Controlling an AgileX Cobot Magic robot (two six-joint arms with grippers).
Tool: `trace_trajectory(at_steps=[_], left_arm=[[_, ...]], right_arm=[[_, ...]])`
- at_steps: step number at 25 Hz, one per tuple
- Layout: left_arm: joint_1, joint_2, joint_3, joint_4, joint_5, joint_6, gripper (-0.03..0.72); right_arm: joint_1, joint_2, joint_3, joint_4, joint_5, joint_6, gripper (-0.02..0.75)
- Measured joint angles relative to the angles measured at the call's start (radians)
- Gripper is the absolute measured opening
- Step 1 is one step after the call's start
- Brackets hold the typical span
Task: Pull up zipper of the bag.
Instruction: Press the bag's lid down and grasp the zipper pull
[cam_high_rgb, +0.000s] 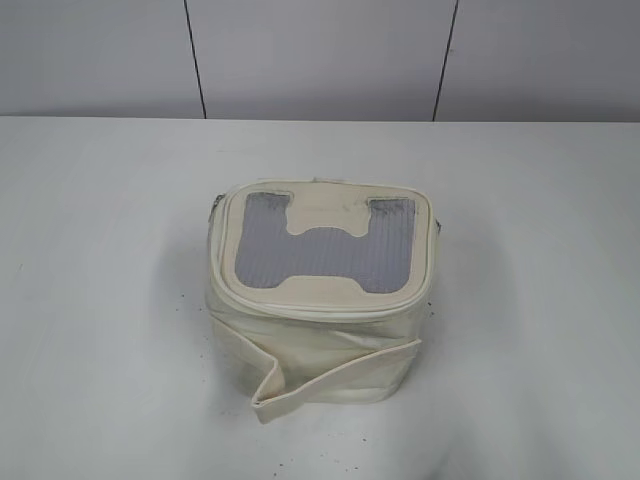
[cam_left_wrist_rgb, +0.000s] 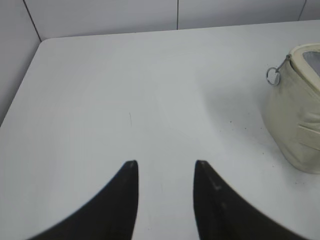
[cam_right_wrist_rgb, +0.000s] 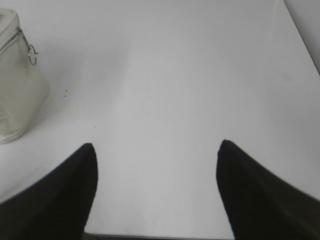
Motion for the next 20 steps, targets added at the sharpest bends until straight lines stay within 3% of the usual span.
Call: trace_trajectory(at_steps=[20], left_arm=[[0.000,0.000,0.000,0.000,0.000,0.000,0.291]], right_arm=[[0.000,0.000,0.000,0.000,0.000,0.000,0.574]])
